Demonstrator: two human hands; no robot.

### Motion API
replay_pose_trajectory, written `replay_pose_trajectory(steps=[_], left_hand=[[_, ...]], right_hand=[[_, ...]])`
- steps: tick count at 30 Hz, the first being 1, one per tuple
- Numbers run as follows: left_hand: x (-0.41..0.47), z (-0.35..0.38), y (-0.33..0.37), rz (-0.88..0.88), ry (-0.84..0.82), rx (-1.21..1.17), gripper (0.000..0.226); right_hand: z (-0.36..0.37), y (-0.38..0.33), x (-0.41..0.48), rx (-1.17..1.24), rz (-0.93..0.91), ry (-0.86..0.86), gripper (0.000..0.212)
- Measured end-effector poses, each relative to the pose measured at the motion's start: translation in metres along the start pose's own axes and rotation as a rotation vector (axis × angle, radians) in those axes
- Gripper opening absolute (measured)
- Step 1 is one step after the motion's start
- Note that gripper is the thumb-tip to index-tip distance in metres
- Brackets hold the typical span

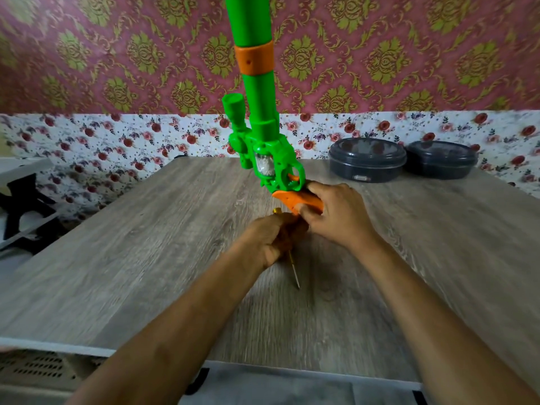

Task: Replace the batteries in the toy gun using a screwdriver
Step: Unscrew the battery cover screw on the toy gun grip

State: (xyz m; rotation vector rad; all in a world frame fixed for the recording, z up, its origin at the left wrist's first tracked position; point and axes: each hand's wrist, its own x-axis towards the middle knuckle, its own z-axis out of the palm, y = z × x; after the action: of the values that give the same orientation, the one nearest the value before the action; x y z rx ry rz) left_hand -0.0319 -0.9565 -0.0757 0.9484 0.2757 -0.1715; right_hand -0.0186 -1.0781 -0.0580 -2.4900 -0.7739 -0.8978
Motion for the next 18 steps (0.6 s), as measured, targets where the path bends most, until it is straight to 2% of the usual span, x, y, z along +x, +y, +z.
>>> replay_pose_trajectory(steps=[4, 8, 12, 18], left_hand=[[0.0014, 0.0005, -0.0011, 0.015, 0.025, 0.009, 0.022], [0.0041, -0.0011, -0.0013, 0.02, 0.007, -0.016, 0.021], [0.0054, -0.0022, -0.0019, 0.008, -0.005, -0.021, 0.017], [0.0031, -0.0007, -0.0015, 0.009, 0.005, -0.007, 0.018]], right_hand=[[0.0012, 0.0042, 0.0007, 0.046, 0.031, -0.033, 0.035], [0.0026, 0.0064, 0.0016, 0.056, 0.057, -0.017, 0.046], [0.002, 0.0063, 0.0012, 0.12, 0.086, 0.024, 0.045], [0.0013, 0.0067, 0.001, 0.176, 0.12, 0.026, 0.033]])
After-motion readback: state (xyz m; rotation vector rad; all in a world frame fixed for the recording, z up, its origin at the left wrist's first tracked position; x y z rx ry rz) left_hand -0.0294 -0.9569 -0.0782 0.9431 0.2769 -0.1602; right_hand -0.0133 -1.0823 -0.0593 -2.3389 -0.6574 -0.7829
